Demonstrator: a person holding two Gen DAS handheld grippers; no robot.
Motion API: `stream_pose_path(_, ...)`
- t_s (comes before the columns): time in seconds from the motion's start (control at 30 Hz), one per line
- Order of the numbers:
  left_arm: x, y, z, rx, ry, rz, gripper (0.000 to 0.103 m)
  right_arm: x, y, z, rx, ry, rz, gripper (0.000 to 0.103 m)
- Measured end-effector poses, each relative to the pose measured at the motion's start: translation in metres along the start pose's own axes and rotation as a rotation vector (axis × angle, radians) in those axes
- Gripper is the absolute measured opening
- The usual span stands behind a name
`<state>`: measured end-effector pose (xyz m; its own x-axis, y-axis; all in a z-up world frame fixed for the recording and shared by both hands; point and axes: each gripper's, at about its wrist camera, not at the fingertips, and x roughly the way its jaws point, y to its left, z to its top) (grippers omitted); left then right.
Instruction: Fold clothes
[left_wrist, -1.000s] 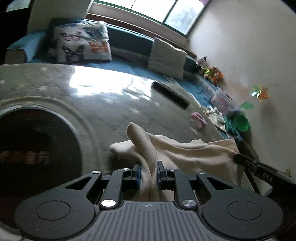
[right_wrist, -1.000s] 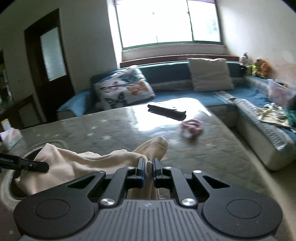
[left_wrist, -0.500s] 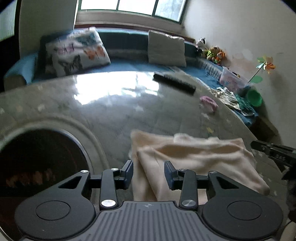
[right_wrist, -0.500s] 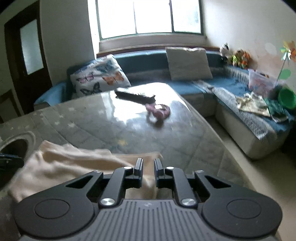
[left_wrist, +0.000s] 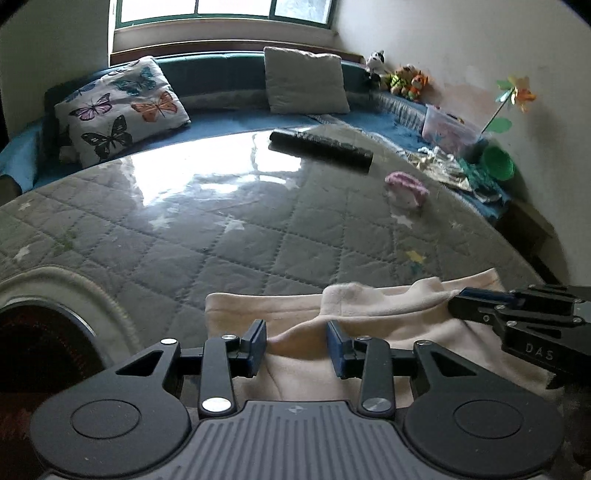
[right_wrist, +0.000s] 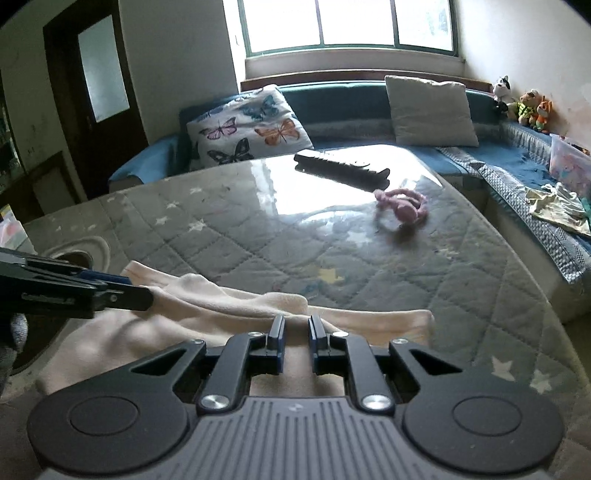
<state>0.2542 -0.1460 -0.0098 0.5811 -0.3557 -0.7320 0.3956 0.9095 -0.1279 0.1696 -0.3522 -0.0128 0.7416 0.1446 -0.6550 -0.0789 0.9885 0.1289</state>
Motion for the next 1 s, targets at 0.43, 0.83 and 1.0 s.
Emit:
stream_pose_path(0.43, -0.005, -0.013, -0.003, 0.066, -0.018, 0.044, 0.051, -0.007, 0.003, -0.001, -0.029, -0.008, 0.004, 0.038)
stream_pose_path(0.83, -0.026, -0.031, -0.023, 0.119, -0.041, 0.075, 0.069, -0.033, 0.017, -0.021, -0.086, -0.003, 0.035, 0.057)
stream_pose_path(1.0, -0.033, -0.035, -0.031, 0.134, -0.051, 0.09, 0.074, -0.042, 0.022, -0.031, -0.107, -0.001, 0.026, 0.062)
